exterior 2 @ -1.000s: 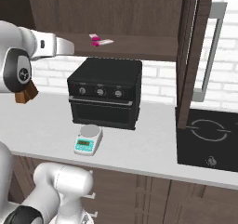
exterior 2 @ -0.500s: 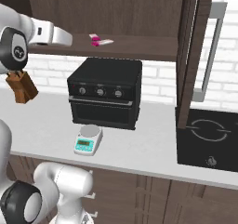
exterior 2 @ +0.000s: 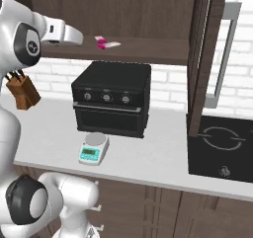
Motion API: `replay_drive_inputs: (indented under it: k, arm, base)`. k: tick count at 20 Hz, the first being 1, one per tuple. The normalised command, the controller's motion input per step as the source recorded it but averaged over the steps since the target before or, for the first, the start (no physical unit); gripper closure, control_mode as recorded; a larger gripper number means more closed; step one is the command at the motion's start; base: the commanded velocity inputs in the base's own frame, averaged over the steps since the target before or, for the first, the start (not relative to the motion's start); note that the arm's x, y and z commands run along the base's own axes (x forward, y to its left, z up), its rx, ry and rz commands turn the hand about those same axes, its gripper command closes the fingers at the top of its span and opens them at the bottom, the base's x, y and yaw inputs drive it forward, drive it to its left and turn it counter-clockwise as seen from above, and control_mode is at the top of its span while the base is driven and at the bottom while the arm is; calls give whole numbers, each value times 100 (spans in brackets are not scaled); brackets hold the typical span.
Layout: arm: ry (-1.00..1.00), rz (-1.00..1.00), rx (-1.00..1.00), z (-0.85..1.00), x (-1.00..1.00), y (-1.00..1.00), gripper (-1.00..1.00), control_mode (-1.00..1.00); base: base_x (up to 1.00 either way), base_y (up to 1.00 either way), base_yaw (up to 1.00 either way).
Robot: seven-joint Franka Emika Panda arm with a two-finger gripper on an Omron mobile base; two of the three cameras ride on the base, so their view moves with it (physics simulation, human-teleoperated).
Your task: Pick the bar and place it on the digital scale for weighing, and close the cabinet.
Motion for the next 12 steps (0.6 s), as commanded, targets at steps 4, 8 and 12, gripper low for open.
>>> replay_drive_inputs:
  k: [4, 8, 12]
  arm:
    - [0, -2, 0, -20, 45, 0, -100, -100]
    - [-1, -3, 0, -14, 38, 0, -100, -100]
    - [0, -6, 0, -18, 28, 0, -100, -100]
  base:
    - [0, 0, 0]
    - [0, 0, 0]
    - [0, 0, 0]
